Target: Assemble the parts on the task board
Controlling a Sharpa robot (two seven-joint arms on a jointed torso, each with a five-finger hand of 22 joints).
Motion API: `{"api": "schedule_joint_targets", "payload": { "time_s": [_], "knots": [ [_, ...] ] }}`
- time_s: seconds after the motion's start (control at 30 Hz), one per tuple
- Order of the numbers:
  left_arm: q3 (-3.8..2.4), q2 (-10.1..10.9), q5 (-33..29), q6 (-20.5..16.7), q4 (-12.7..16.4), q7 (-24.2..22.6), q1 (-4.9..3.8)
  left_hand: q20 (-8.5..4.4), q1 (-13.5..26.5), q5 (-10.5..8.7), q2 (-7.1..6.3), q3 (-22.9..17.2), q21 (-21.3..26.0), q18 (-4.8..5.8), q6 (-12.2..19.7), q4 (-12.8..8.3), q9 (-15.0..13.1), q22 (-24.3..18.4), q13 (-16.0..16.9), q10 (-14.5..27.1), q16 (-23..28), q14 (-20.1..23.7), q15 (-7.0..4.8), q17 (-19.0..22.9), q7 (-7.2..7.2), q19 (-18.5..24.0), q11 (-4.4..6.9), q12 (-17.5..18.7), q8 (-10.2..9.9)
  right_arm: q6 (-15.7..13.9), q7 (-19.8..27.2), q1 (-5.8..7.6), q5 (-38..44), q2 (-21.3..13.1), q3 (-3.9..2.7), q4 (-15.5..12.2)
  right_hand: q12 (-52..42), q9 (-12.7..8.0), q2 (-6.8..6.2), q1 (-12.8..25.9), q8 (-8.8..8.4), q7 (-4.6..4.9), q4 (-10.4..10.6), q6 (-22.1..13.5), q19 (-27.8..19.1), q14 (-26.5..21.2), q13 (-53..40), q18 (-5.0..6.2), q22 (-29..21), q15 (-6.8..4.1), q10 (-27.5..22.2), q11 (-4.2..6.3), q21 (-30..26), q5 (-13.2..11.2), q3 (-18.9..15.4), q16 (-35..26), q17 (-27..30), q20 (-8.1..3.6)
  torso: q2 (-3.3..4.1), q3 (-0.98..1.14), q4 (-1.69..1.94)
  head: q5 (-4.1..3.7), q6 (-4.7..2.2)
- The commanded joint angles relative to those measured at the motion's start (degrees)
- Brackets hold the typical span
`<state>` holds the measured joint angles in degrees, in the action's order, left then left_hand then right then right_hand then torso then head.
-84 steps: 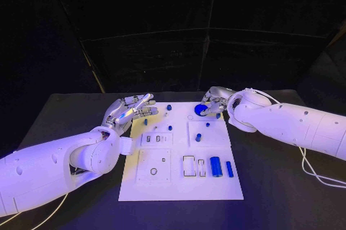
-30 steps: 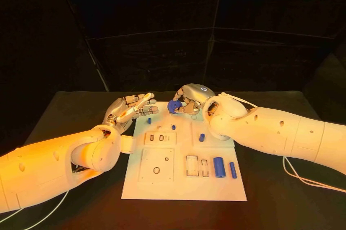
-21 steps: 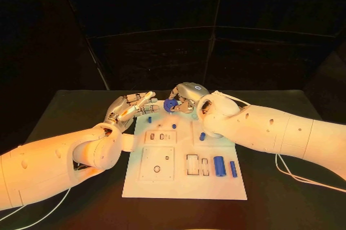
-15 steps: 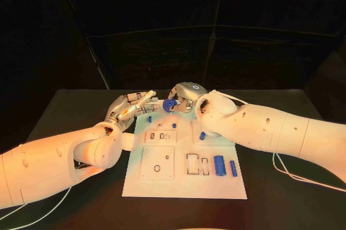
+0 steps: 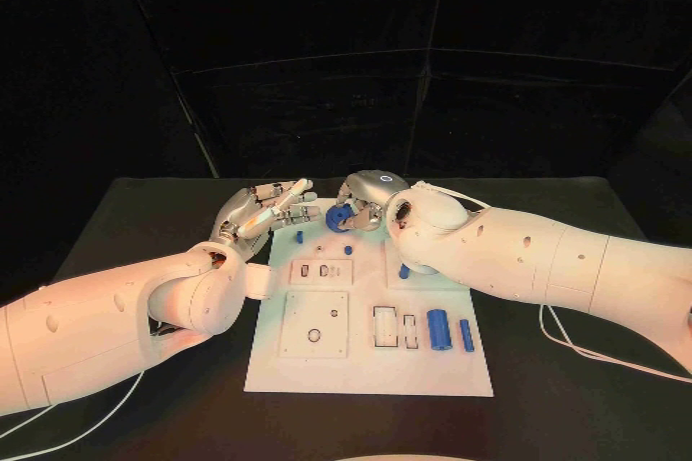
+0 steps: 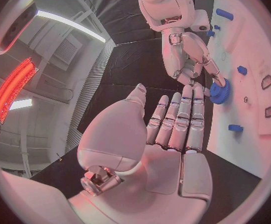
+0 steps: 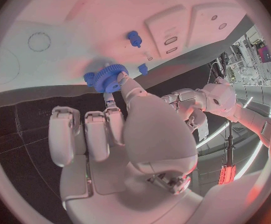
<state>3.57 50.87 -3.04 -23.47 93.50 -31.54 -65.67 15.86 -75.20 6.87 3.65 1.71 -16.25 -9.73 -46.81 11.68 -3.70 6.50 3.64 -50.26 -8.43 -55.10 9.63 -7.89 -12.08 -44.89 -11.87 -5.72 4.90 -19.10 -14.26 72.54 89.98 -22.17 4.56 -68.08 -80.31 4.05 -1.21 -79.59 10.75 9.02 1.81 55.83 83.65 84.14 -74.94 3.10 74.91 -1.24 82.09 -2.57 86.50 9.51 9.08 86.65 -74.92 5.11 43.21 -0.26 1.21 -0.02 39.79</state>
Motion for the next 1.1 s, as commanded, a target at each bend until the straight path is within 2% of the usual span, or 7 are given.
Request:
{"api": "schedule_joint_targets", "payload": {
  "time_s": [0.03,0.27,0.37,0.43,0.53,0.83,1.1],
  "knots": [
    [-0.05,-0.08,0.14,0.37,0.02,-0.50,-0.11,0.10,-0.56,0.03,0.18,0.07,0.20,-0.57,-0.43,-0.26,-0.01,-0.06,-0.04,-0.19,0.35,0.14,0.16,-0.08,-1.95,0.46,-0.09,0.39,-0.33,3.16,-0.64,0.04,0.91,0.21,0.16,0.15,0.50,0.01,-0.06,0.66,-0.49,-1.17,0.16,2.07,0.09,4.34,-3.93,-1.05,6.08,0.17,-0.10,-0.41,0.26,-0.41,0.39,0.11,-7.96,0.19,0.02,0.01,-0.01,0.03,0.19],
    [-0.05,-0.15,0.14,0.36,-0.03,-0.43,-0.12,0.10,-0.56,0.03,0.18,0.07,0.20,-0.57,-0.43,-0.26,-0.01,-0.06,-0.04,-0.19,0.35,0.14,0.16,-0.08,-1.95,0.46,-0.09,0.39,-0.33,3.16,-1.04,-0.01,1.21,0.52,0.33,0.64,1.28,-0.15,-0.70,1.25,-1.64,-0.71,0.18,1.01,-0.01,4.31,-3.27,-1.02,5.98,0.45,-0.73,-0.77,0.21,-0.59,0.59,0.04,-7.84,0.41,0.02,-0.01,0.01,0.12,0.29],
    [-0.05,-0.16,0.14,0.38,-0.03,-0.33,-0.13,0.10,-0.56,0.03,0.18,0.07,0.20,-0.57,-0.43,-0.26,-0.01,-0.06,-0.04,-0.19,0.35,0.14,0.16,-0.08,-1.95,0.46,-0.09,0.39,-0.33,2.20,-1.64,-0.02,1.27,0.71,0.35,0.94,2.28,-0.53,-1.24,1.34,-4.75,0.44,-0.06,-3.65,-0.11,4.30,-2.39,-1.01,5.87,1.18,-1.59,-1.74,0.15,-0.95,0.88,0.02,-7.82,0.92,0.02,0.00,0.02,0.11,0.31],
    [-0.05,-0.17,0.14,0.39,-0.04,-0.28,-0.13,0.10,-0.56,0.03,0.18,0.07,0.20,-0.57,-0.43,-0.26,-0.01,-0.06,-0.04,-0.19,0.35,0.14,0.16,-0.08,-1.95,0.46,-0.09,0.39,-0.33,1.53,-2.10,-0.02,1.29,0.83,0.36,1.15,2.94,-0.73,-1.63,1.39,-7.50,0.83,-0.21,-11.55,-0.16,4.31,-1.79,-1.00,5.84,1.66,-2.21,-2.17,0.13,-1.63,1.01,0.04,-7.88,1.48,0.04,0.01,0.02,0.12,0.31],
    [-0.05,-0.17,0.14,0.40,-0.07,-0.24,-0.13,0.10,-0.56,0.03,0.18,0.07,0.20,-0.57,-0.43,-0.26,-0.01,-0.06,-0.04,-0.19,0.35,0.14,0.16,-0.08,-1.95,0.46,-0.09,0.39,-0.33,1.12,-2.47,-0.03,1.31,0.93,0.37,1.34,3.23,-0.87,-1.94,1.63,-7.73,1.11,-0.08,-15.66,-0.19,4.31,-1.53,-0.98,5.83,1.94,-2.50,-2.47,0.12,-1.92,1.06,0.05,-7.88,1.81,0.03,0.02,0.04,0.12,0.33],
    [-0.05,-0.17,0.14,0.44,-0.10,-0.15,-0.14,0.11,-0.59,0.03,0.21,0.09,0.29,-0.58,-0.38,-0.33,0.00,-0.11,-0.04,-0.20,0.41,0.15,0.17,-0.09,-1.96,0.56,-0.10,0.42,-0.36,1.85,-2.48,-0.03,0.99,1.06,0.38,1.56,3.24,-0.14,-2.34,3.52,-6.69,1.43,1.45,-10.60,-0.23,4.28,-1.55,-0.96,5.80,2.29,-2.57,-2.82,0.10,-2.15,0.48,0.02,-7.83,2.23,0.02,-0.01,-0.03,0.17,0.41],
    [-0.05,-0.08,0.14,0.47,-0.09,-0.05,-0.14,0.11,-0.59,0.03,0.21,0.09,0.29,-0.58,-0.38,-0.33,0.00,-0.11,-0.04,-0.20,0.41,0.15,0.17,-0.09,-1.96,0.56,-0.10,0.42,-0.36,1.32,-1.19,-0.04,-1.13,0.10,0.39,0.53,2.22,0.37,-0.99,8.51,-5.24,1.21,5.72,-5.63,0.04,4.37,-2.55,-1.04,6.21,2.27,-1.77,-2.72,0.26,1.96,-1.77,0.23,-8.24,2.31,-0.02,0.02,-0.02,0.17,0.39]
  ]
}}
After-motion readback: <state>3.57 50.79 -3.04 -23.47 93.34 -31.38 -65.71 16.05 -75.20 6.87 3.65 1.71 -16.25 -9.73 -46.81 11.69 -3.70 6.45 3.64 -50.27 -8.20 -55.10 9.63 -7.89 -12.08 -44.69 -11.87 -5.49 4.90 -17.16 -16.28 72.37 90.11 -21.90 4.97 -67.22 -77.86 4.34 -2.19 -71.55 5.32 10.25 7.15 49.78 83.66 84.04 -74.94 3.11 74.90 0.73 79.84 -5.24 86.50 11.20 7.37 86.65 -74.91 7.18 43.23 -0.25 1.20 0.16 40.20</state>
